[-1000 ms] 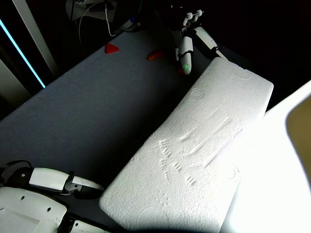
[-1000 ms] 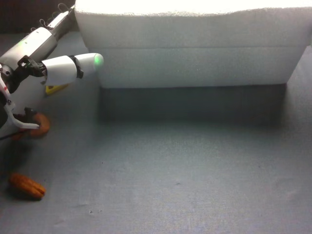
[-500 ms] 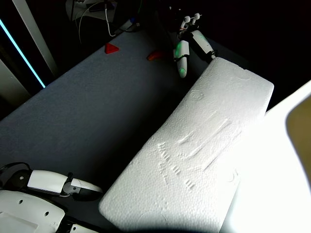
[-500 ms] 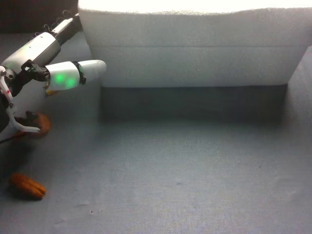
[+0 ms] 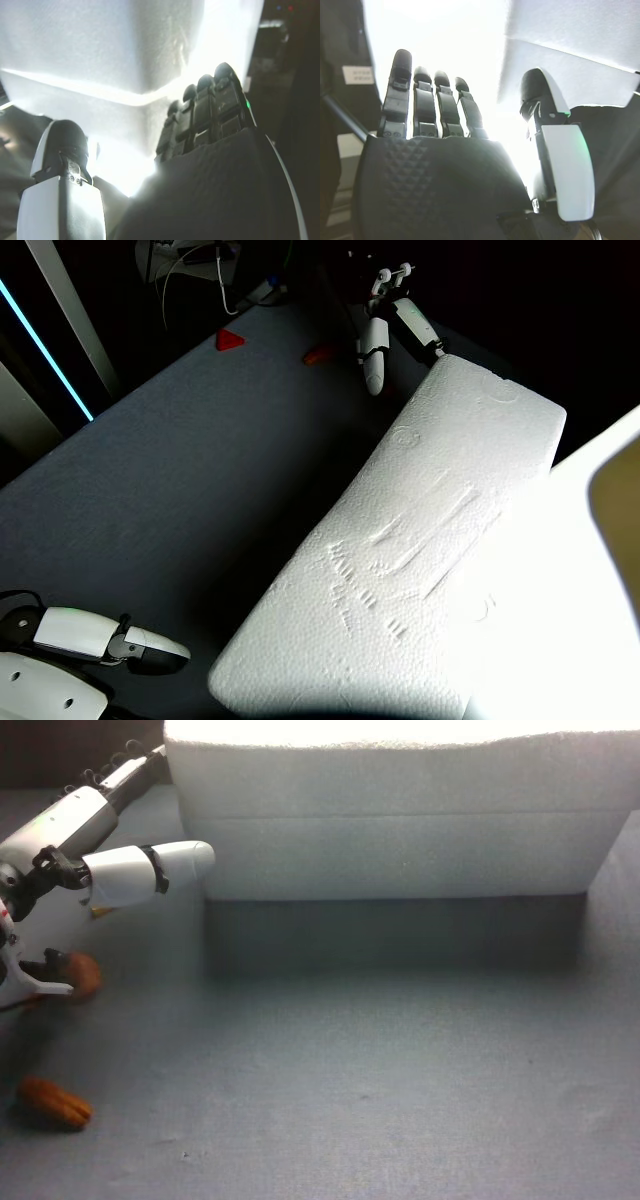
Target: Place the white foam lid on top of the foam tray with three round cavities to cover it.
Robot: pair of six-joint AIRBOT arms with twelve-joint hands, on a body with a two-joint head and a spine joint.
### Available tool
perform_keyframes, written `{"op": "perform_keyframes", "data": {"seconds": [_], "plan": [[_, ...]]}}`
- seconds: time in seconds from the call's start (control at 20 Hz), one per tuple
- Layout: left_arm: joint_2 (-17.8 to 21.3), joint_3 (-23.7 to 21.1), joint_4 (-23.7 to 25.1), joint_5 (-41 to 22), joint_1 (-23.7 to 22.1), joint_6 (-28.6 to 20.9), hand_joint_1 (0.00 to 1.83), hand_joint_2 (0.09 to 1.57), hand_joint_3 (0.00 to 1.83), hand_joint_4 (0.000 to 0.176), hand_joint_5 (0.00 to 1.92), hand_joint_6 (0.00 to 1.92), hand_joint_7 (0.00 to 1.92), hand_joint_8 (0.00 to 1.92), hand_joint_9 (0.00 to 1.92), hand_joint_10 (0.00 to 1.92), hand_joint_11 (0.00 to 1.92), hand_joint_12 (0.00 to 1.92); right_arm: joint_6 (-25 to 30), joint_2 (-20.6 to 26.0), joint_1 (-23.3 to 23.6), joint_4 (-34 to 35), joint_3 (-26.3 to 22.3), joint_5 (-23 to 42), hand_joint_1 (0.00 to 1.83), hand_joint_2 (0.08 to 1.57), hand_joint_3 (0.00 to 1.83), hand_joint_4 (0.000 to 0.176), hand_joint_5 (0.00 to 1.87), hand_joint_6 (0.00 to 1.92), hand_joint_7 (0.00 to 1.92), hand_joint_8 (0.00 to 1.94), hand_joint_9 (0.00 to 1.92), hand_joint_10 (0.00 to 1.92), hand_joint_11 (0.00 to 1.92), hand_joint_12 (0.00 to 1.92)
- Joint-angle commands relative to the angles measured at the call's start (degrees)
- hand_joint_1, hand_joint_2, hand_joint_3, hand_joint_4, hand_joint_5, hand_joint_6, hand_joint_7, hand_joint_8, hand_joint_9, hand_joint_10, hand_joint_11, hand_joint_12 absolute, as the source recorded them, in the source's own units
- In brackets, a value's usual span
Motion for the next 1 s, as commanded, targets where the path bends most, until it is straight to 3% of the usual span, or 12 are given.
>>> {"op": "perform_keyframes", "data": {"seconds": [0.0,0.1,0.2,0.25,0.35,0.4,0.5,0.55,0.65,0.7,0.85,0.95], "plan": [[1.1,0.0,-1.1,-8.3,-0.1,0.1,0.46,1.11,0.00,0.054,0.00,0.00,0.00,0.00,0.00,0.00,0.02,0.01,0.1,1.2,0.0,-1.0,0.0,7.8,0.44,1.31,0.00,0.001,0.00,0.00,0.00,0.00,0.00,0.00,0.00,0.49],[2.2,-0.9,-1.3,-9.2,0.5,0.8,0.52,1.11,0.00,0.052,0.00,0.00,0.00,0.00,0.00,0.00,0.00,0.00,0.1,2.3,-0.8,-1.2,-1.2,9.3,0.48,1.30,0.00,0.061,0.00,0.00,0.00,0.00,0.00,0.00,0.00,0.05],[3.2,-1.9,-2.0,-10.7,1.3,1.4,0.55,1.12,0.00,0.033,0.00,0.00,0.00,0.00,0.00,0.00,0.00,0.00,0.1,3.2,-1.5,-1.4,-2.2,10.8,0.43,1.29,0.00,0.057,0.00,0.00,0.00,0.00,0.00,0.00,0.00,0.00],[3.8,-2.3,-2.4,-11.8,2.0,1.4,0.56,1.12,0.00,0.020,0.00,0.00,0.00,0.00,0.00,0.00,0.00,0.00,0.1,3.6,-1.8,-1.6,-2.7,11.6,0.48,1.28,0.00,0.046,0.00,0.00,0.00,0.00,0.01,0.00,0.00,0.60],[4.6,-2.9,-3.1,-12.9,2.9,1.6,0.57,1.12,0.00,0.027,0.00,0.00,0.00,0.00,0.00,0.00,0.00,0.00,0.2,3.9,-1.8,-2.5,-3.4,12.4,0.47,1.29,0.00,0.019,0.00,0.00,0.00,0.00,0.04,0.02,0.00,1.09],[4.9,-3.2,-3.4,-13.5,3.4,1.6,0.57,1.12,0.00,0.031,0.00,0.00,0.00,0.00,0.00,0.00,0.00,0.00,0.2,4.0,-1.8,-3.1,-3.7,12.8,0.46,1.29,0.00,0.022,0.00,0.00,0.00,0.00,0.01,0.00,0.00,1.06],[5.6,-3.9,-3.9,-15.0,4.0,1.7,0.51,1.10,0.00,0.027,0.00,0.00,0.00,0.00,0.00,0.00,0.02,0.01,0.2,4.3,-1.8,-3.9,-4.3,13.6,0.47,1.29,0.00,0.082,0.00,0.00,0.00,0.00,0.06,0.03,0.00,1.58],[6.1,-4.4,-4.0,-16.0,4.2,1.8,0.51,1.09,0.00,0.033,0.00,0.00,0.00,0.00,0.00,0.00,0.04,0.02,0.2,4.6,-1.8,-4.4,-4.6,14.2,0.46,1.29,0.00,0.083,0.00,0.00,0.00,0.00,0.02,0.02,0.00,1.60],[6.8,-5.2,-3.8,-17.5,4.3,2.1,0.51,1.09,0.00,0.051,0.00,0.00,0.00,0.00,0.00,0.00,0.04,0.03,0.2,5.1,-1.8,-5.2,-5.4,15.3,0.47,1.31,0.00,0.050,0.00,0.00,0.00,0.00,0.00,0.00,0.00,0.73],[7.2,-5.6,-3.6,-18.2,4.3,2.3,0.53,1.09,0.00,0.055,0.00,0.00,0.00,0.00,0.00,0.00,0.01,0.32,0.2,5.3,-1.8,-5.7,-5.7,15.6,0.44,1.32,0.01,0.033,0.00,0.00,0.00,0.00,0.00,0.00,0.00,0.35],[7.3,-5.9,-2.7,-18.4,3.7,2.6,0.56,1.10,0.00,0.045,0.00,0.00,0.00,0.00,0.00,0.00,0.00,0.65,0.3,5.3,-1.7,-6.0,-5.7,15.6,0.49,1.29,0.00,0.038,0.00,0.00,0.00,0.00,0.02,0.01,0.00,0.89],[7.0,-5.8,-2.6,-17.9,3.6,2.5,0.56,1.11,0.00,0.006,0.00,0.00,0.00,0.00,0.00,0.00,0.00,0.67,0.3,4.9,-1.7,-5.8,-5.2,14.8,0.52,1.28,0.00,0.053,0.00,0.00,0.00,0.00,0.08,0.05,0.00,1.40]]}}
